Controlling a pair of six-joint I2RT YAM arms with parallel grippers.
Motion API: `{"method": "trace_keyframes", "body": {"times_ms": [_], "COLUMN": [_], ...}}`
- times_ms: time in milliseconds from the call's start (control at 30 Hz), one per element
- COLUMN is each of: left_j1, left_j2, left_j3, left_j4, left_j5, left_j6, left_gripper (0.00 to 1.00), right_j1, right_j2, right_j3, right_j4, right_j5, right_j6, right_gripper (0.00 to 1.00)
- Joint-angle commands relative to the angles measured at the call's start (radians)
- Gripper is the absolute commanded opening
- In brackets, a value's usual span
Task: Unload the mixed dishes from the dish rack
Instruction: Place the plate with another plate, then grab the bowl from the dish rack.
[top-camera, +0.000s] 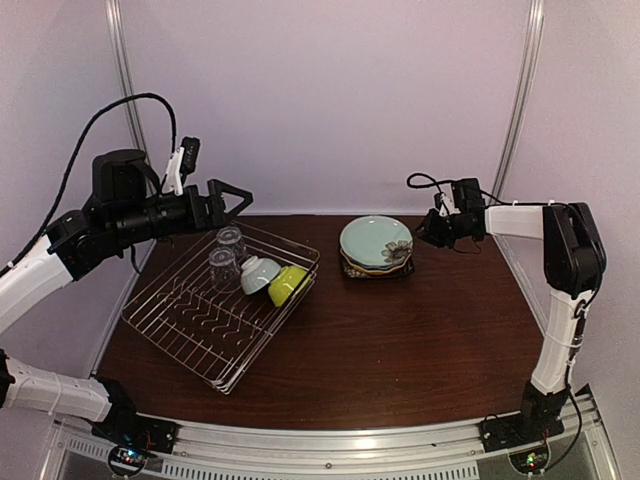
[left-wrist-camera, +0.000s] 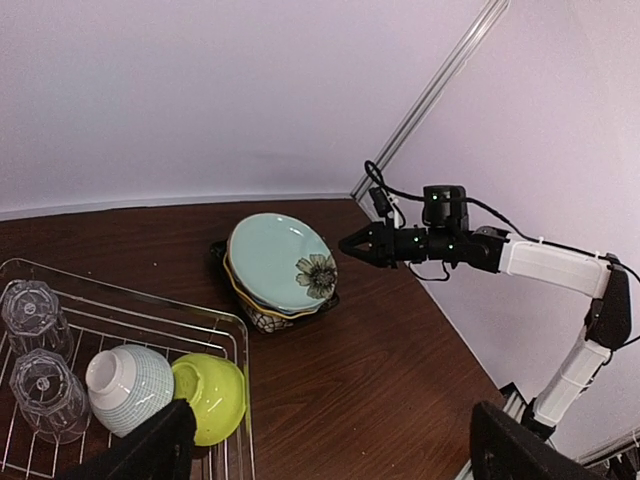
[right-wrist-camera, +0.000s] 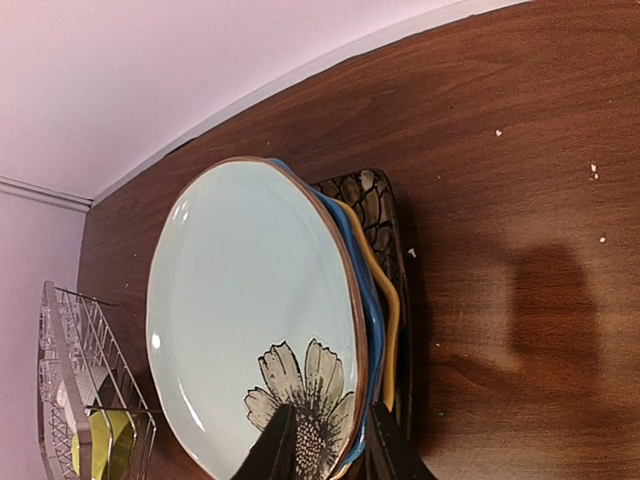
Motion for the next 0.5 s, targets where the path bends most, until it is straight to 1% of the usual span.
{"method": "trace_keyframes", "body": {"times_ms": [0, 133, 233, 367, 467], "left_j1": [0.005, 0.005, 0.008, 0.025, 0.048], "left_j2": [0.005, 0.029, 0.055, 0.095, 0.117], "left_j3": [0.001, 0.022, 0.047, 0.082, 0.098], "left_j4": [-0.031, -0.08, -0.132, -0.208, -0.256], "left_j5": [-0.035, -0.07, -0.111, -0.121, -0.121], "left_j6": [0.041, 0.07, 0.094, 0.164, 0.248], "left_gripper": [0.97, 0.97, 0.97, 0.97, 0.97], "right_j1": [-0.006, -0.005, -0.006, -0.006, -0.005], "right_j2": [-0.046, -0.092, -0.137, -0.207, -0.269], "right_j3": [0.021, 0.032, 0.032, 0.027, 0.006], "right_j4": [0.006, -0.019, -0.029, -0.052, -0.055], "right_j5": [-0.017, -0.021, -0.019, -0.034, -0.055], "right_j6": [-0.008, -0.041, -0.064, -0.1, -0.115], "right_gripper": [0.28, 0.33, 0.35, 0.37, 0.39]}}
